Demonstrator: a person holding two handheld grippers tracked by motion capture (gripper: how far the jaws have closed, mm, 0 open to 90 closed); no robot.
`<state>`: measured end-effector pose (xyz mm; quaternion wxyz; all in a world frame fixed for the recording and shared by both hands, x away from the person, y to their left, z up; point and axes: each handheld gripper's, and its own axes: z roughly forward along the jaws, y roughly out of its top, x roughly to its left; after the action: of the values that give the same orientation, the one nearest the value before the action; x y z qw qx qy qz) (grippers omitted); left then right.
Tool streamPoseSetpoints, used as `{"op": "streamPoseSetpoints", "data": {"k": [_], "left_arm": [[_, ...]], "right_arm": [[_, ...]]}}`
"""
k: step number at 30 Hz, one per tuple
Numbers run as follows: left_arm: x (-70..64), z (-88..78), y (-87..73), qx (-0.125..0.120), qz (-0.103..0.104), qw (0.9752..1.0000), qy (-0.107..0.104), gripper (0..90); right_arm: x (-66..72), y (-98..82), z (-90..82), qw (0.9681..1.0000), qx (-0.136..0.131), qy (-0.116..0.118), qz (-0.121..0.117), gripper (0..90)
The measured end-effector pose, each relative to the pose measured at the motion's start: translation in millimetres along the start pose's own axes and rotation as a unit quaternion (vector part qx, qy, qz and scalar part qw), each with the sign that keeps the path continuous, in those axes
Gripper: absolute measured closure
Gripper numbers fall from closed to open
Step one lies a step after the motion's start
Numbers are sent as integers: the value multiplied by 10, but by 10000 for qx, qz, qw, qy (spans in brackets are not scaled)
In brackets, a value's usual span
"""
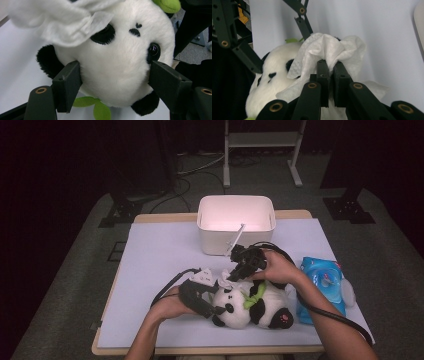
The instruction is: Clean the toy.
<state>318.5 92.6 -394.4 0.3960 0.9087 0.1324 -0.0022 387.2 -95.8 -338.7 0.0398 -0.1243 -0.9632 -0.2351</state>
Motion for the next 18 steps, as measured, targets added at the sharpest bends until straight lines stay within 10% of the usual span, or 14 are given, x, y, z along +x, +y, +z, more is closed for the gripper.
{"op": "streamPoseSetpoints", "data": {"k": [18], "left_arm": [[-32, 37, 30, -31, 47, 10000, 12, 259]], "right_arm": [[-6, -177, -97, 9998, -154, -25, 83, 847]]}}
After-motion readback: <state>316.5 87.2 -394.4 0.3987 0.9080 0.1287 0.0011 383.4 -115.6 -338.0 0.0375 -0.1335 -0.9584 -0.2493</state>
